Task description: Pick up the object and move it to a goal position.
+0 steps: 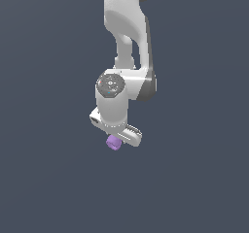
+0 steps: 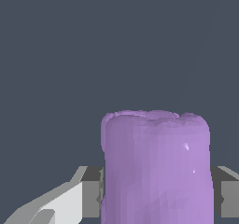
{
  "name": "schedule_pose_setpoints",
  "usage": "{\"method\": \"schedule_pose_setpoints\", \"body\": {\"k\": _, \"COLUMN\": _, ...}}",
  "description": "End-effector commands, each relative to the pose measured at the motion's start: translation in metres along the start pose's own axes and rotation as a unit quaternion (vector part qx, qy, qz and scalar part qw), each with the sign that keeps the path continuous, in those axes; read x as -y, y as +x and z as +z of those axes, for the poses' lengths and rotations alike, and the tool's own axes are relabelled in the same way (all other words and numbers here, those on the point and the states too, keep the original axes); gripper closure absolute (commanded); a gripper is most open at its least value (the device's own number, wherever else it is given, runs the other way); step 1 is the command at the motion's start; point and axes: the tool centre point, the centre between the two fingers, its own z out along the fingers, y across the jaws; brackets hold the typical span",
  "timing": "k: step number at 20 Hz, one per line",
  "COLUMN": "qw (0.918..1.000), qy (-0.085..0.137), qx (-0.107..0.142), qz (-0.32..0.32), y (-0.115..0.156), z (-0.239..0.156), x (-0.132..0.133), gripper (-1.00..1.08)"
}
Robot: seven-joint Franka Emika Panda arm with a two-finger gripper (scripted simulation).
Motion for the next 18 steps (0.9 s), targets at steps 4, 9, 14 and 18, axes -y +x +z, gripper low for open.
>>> {"method": "schedule_pose_setpoints", "body": {"k": 4, "qw": 1.0000, "qy": 0.000, "qx": -0.001, "qz": 0.000, "y": -0.033, "z": -0.049, "x": 0.018, "gripper": 1.08}}
{"method": "schedule_pose_setpoints", "body": {"k": 9, "qw": 1.0000, "qy": 0.000, "qx": -0.001, "qz": 0.000, "y": -0.066, "z": -0.098, "x": 0.037, "gripper": 1.08}}
{"method": "schedule_pose_setpoints", "body": {"k": 14, "qw": 1.0000, "qy": 0.000, "qx": -0.001, "qz": 0.000, "y": -0.098, "z": -0.148, "x": 0.055, "gripper": 1.08}}
{"method": "schedule_pose_setpoints", "body": {"k": 18, "qw": 1.0000, "qy": -0.001, "qx": -0.001, "qz": 0.000, "y": -0.124, "z": -0.188, "x": 0.070, "gripper": 1.08}}
